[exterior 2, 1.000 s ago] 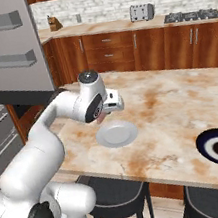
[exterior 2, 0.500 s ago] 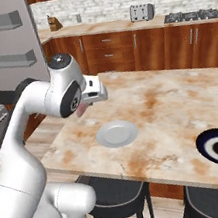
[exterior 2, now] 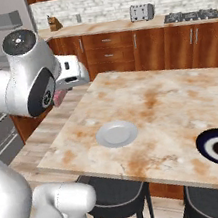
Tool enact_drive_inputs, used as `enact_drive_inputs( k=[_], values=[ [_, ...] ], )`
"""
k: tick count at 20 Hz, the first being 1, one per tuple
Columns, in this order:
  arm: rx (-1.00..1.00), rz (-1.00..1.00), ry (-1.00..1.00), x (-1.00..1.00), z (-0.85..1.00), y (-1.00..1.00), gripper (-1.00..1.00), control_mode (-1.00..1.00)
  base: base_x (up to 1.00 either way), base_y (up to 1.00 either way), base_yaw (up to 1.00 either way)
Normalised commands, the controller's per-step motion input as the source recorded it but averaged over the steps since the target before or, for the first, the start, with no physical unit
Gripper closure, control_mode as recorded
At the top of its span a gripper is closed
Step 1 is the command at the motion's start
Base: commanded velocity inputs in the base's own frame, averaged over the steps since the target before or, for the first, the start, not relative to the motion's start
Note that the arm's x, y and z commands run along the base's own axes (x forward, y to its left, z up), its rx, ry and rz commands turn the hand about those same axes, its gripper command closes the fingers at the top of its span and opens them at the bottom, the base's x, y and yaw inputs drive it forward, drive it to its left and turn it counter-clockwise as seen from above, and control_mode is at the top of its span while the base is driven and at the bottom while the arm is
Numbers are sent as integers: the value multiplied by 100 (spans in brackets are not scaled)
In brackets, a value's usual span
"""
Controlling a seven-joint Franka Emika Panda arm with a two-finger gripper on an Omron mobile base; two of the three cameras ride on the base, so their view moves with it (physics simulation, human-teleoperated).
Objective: Transport the steak and broccoli to the fridge. Place the steak on the rack containing meat and place the broccoli on the rack containing the vegetable, ensuring meats and vegetables are on different racks.
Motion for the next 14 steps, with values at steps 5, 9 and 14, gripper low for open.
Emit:
enact_drive_inputs(
  k=[5, 9, 14],
  values=[
    [-5, 4, -34, -96, 75, 24, 100, -100, 0, 0, 0],
    [0, 0, -15, -99, 47, 20, 100, -100, 0, 0, 0],
    [0, 0, 11, -31, 33, 9, 100, -100, 0, 0, 0]
  ],
)
